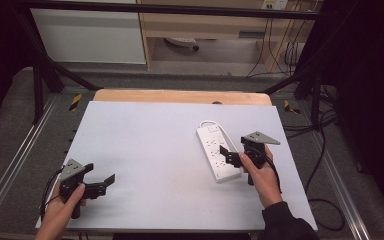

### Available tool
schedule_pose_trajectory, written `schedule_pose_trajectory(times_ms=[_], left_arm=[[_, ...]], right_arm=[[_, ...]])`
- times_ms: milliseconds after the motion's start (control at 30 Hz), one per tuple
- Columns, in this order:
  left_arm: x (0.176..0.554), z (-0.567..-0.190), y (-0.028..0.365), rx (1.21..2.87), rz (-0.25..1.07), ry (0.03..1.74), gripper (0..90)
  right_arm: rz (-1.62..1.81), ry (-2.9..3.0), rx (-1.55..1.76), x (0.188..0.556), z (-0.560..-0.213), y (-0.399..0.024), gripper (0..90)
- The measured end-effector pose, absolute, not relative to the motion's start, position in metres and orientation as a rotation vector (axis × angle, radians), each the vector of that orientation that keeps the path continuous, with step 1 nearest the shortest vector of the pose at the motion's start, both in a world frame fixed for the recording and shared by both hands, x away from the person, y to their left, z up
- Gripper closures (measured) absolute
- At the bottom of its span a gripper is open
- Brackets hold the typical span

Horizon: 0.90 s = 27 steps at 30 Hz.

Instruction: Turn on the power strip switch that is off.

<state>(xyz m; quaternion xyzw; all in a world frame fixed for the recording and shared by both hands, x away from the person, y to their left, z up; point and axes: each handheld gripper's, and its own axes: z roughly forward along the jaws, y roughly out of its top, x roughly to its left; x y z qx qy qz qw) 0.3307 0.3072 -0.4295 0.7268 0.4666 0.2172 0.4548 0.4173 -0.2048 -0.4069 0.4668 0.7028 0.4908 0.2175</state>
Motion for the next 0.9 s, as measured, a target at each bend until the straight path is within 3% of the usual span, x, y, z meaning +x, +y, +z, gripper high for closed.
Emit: schedule_pose_trajectory(times_ms=[900], left_arm=[[0.329,-0.430,0.310,1.798,0.535,1.150,6.1]], right_arm=[[1.408,1.785,1.268,0.379,-0.374,-0.267,7.1]])
